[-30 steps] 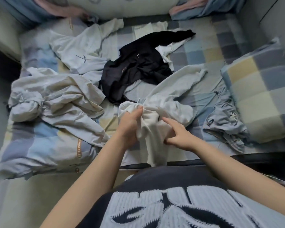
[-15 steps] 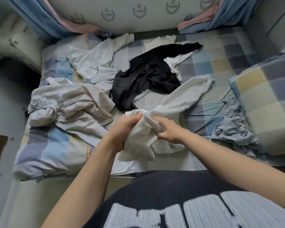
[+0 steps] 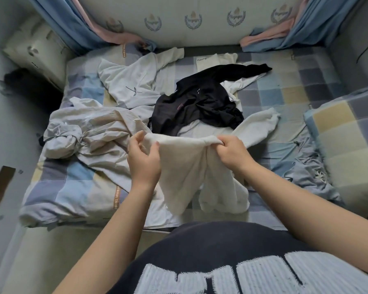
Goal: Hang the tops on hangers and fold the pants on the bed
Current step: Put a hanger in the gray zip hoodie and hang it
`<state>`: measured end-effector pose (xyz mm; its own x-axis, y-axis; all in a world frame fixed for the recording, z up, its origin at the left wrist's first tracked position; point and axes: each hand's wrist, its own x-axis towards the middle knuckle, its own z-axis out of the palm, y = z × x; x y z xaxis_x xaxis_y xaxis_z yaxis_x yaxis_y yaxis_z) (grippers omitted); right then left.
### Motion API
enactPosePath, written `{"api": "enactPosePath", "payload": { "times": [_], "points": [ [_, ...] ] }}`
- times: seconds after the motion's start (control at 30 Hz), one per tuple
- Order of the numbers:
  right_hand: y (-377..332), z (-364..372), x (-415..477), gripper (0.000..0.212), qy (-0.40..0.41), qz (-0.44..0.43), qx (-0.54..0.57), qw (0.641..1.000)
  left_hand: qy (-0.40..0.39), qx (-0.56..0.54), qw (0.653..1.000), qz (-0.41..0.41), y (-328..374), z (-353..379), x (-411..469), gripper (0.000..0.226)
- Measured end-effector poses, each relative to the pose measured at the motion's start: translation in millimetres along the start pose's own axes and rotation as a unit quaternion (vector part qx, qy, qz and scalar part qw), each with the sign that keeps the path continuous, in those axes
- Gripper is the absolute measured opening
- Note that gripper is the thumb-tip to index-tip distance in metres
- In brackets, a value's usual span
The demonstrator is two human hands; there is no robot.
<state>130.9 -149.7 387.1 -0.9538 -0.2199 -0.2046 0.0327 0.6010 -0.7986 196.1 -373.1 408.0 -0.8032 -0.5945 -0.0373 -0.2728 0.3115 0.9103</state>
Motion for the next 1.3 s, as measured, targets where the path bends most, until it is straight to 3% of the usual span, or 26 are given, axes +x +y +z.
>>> {"api": "enactPosePath", "payload": {
  "times": [0.07,0.13,0.2,0.23,0.3,0.4,0.5,0.57,0.63,0.7,0.77,0.8,0.9,0.97,1.03,1.13,1.17,1.23,1.3],
  "points": [
    [-25,-4,4,0.037,0.02,-0.008,0.063,0.998,-0.061,0.025,0.995,0.072,4,5,-12,0.021],
    [-49,-9,6,0.034,0.034,-0.011,0.133,0.99,-0.213,0.056,0.974,0.057,4,15,-24,0.025],
    [-70,-17,9,0.032,0.04,-0.015,0.203,0.978,-0.332,0.145,0.932,0.024,-3,29,-36,0.064],
    [-78,-21,10,0.032,0.034,-0.016,0.235,0.971,-0.352,0.177,0.919,0.006,-7,37,-42,0.084],
    [-93,-31,13,0.034,0.021,-0.016,0.285,0.958,-0.348,0.181,0.919,-0.033,-11,48,-48,0.092],
    [-98,-42,18,0.037,0.033,-0.013,0.306,0.951,-0.324,0.189,0.926,-0.047,-11,57,-35,0.052],
    [-90,-45,18,0.024,0.033,0.028,0.33,0.943,-0.299,0.22,0.928,-0.037,-9,59,-19,0.046],
    [-76,-46,12,0.012,0.007,0.049,0.32,0.946,-0.261,0.144,0.951,-0.083,-7,60,-14,0.034],
    [-55,-42,1,0.011,-0.038,0.073,0.274,0.958,-0.212,0.004,0.954,-0.211,-2,59,-8,0.024],
    [-32,-33,-15,0.014,-0.08,0.101,0.226,0.966,-0.169,-0.178,0.901,-0.358,5,56,-2,0.024],
    [-9,-18,-34,0.028,-0.114,0.113,0.192,0.968,-0.133,-0.306,0.845,-0.417,16,50,6,0.028],
    [1,-9,-44,0.046,-0.139,0.113,0.178,0.967,-0.125,-0.34,0.829,-0.427,23,48,8,0.03],
    [17,17,-64,0.115,-0.219,0.108,0.073,0.967,-0.126,-0.385,0.806,-0.432,51,44,13,0.03],
    [19,34,-61,0.127,-0.215,0.103,0.036,0.971,-0.14,-0.399,0.795,-0.436,68,44,15,0.031],
    [17,42,-49,0.098,-0.168,0.092,0.027,0.981,-0.157,-0.395,0.793,-0.436,78,44,15,0.031],
    [24,35,-36,0.024,-0.103,0.081,-0.015,0.991,-0.169,-0.398,0.792,-0.431,81,39,15,0.033],
    [28,31,-35,0.015,-0.099,0.074,-0.003,0.992,-0.172,-0.402,0.79,-0.429,80,37,15,0.034],
    [30,24,-34,0.024,-0.088,0.069,0.028,0.993,-0.174,-0.403,0.797,-0.415,75,33,15,0.034],
    [23,16,-29,0.022,-0.047,0.058,0.079,0.994,-0.18,-0.367,0.835,-0.369,66,29,17,0.03]
  ]
}}
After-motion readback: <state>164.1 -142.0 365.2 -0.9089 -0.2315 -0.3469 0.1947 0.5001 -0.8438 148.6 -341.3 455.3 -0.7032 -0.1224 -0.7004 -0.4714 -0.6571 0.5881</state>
